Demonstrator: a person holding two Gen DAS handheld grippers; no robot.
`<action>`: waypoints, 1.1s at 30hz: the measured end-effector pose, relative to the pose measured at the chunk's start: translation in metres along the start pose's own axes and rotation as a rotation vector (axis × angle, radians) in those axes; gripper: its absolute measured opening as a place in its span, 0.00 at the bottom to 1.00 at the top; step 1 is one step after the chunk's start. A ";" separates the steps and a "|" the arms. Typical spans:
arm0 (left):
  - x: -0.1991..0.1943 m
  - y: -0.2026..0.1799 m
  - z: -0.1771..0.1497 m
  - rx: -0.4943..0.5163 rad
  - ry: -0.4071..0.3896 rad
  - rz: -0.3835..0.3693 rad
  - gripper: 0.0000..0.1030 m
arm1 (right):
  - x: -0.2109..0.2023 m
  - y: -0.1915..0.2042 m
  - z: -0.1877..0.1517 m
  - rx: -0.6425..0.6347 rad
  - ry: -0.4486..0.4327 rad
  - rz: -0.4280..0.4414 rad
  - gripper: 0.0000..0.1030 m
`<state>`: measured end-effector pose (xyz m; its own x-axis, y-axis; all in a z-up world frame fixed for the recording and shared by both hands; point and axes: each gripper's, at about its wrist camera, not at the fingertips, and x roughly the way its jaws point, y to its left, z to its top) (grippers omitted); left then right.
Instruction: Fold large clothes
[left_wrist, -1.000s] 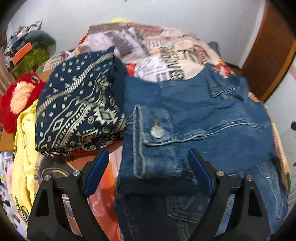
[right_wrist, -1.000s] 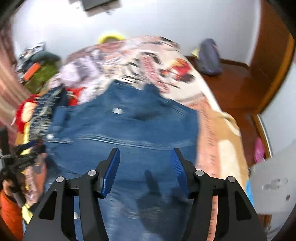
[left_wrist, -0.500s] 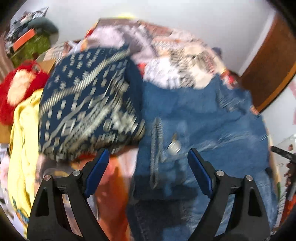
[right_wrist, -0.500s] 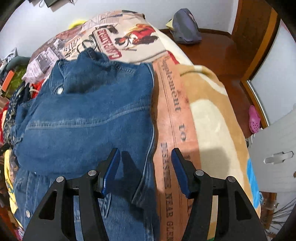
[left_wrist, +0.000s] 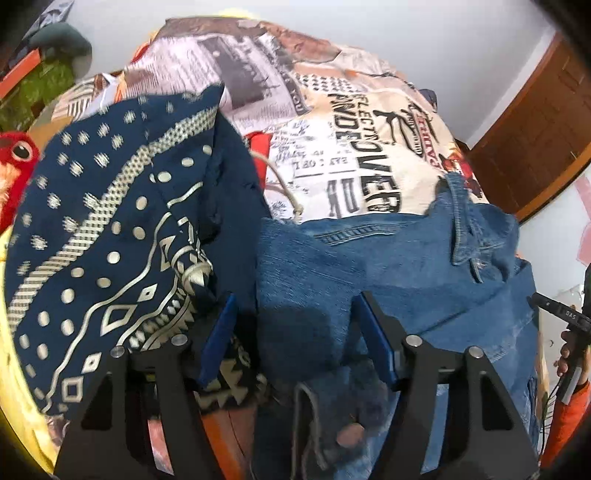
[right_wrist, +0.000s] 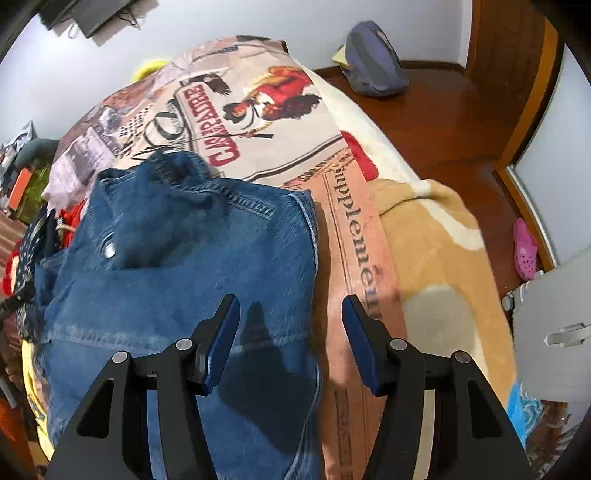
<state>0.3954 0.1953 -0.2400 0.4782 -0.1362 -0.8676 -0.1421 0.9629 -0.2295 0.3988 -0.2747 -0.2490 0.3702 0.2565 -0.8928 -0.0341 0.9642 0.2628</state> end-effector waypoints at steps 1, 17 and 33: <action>0.004 0.003 0.001 -0.008 0.002 -0.011 0.64 | 0.006 -0.002 0.002 0.015 0.001 0.006 0.52; -0.019 -0.065 -0.015 0.311 -0.182 0.303 0.03 | -0.004 0.013 0.020 0.002 -0.152 0.057 0.08; -0.098 -0.091 0.039 0.264 -0.369 0.211 0.03 | -0.113 0.076 0.070 -0.199 -0.412 0.054 0.07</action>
<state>0.3956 0.1303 -0.1167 0.7442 0.1137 -0.6582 -0.0672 0.9931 0.0956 0.4195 -0.2352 -0.1027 0.6999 0.2979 -0.6492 -0.2262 0.9545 0.1941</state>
